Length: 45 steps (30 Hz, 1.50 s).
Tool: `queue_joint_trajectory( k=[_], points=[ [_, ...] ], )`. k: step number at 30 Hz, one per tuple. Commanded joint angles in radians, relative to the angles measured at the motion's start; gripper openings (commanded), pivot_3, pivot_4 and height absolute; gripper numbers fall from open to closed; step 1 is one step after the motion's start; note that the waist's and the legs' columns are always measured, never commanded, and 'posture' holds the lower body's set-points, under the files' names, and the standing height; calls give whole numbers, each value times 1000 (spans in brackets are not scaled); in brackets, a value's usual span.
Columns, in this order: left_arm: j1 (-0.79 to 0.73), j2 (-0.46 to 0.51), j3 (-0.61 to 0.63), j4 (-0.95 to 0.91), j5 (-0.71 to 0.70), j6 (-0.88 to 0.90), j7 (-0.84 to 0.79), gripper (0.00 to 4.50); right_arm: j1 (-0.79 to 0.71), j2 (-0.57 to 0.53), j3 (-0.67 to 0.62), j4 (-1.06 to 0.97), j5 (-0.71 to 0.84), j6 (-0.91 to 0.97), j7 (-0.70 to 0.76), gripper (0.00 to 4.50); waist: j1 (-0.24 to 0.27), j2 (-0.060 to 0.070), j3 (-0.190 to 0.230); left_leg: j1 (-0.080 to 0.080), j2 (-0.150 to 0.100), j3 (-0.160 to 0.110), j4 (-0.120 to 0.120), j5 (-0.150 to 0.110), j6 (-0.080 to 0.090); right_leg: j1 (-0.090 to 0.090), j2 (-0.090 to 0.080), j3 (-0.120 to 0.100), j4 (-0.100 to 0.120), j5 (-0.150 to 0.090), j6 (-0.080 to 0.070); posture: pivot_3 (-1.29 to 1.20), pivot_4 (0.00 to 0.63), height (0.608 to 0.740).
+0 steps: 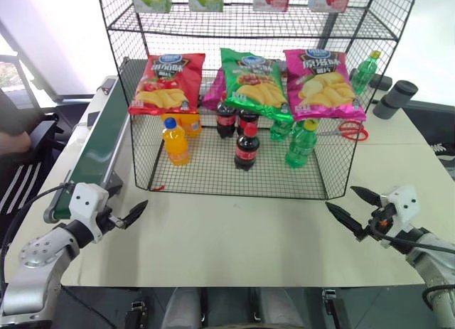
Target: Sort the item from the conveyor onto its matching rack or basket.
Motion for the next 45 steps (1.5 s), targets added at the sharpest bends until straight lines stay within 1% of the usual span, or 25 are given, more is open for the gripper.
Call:
queue_joint_trajectory(
  k=[1, 7, 16, 25, 33, 38, 45],
  points=[
    [3, 0, 18, -21, 1, -23, -1, 4500, -3, -13, -19, -13, 9, -10, 11, 4452, 0, 0, 0, 0, 0, 0, 0, 0, 0, 0, 0, 0, 0, 0, 0, 0, 150, 740],
    [-6, -7, 11, -17, 15, -26, 15, 4500, -4, -7, -12, -10, 6, -13, 12, 4452, 0, 0, 0, 0, 0, 0, 5, 0, 0, 0, 0, 0, 5, -2, -3, 0, 150, 740],
    [0, -14, 14, -27, 11, -23, 15, 4500, 8, 8, -8, -23, 0, -15, -7, 4452, 0, 0, 0, 0, 0, 0, 6, 0, 0, 0, -1, 1, 6, -2, -3, 0, 150, 740],
    [13, -33, 20, -35, 23, -81, 19, 4500, 9, 20, 4, -78, 5, 26, -54, 4452, 0, 0, 0, 0, 1, 0, 6, 0, 0, 0, -1, 1, 6, -2, -3, 0, 150, 740],
    [52, -41, 3, -53, 36, -95, 22, 4500, 7, 28, 8, -93, 14, 63, -89, 4452, 0, 0, 0, 0, 1, -1, 6, 0, 0, 0, -2, 1, 6, -2, -4, 0, 150, 740],
    [28, -47, -17, -70, 40, -80, 29, 4500, 0, 29, 18, -98, 2, 64, -98, 4452, 1, 0, 0, -1, 1, -1, 6, 0, 0, -1, -3, 1, 6, -2, -4, 0, 150, 740],
    [-6, -50, -29, -40, 49, -93, 19, 4500, -4, 42, 36, -92, -15, 45, -109, 4452, -1, 0, 0, -1, 1, -1, 6, 0, 0, -1, -3, 1, 6, -2, -4, 0, 150, 740]
  ],
)
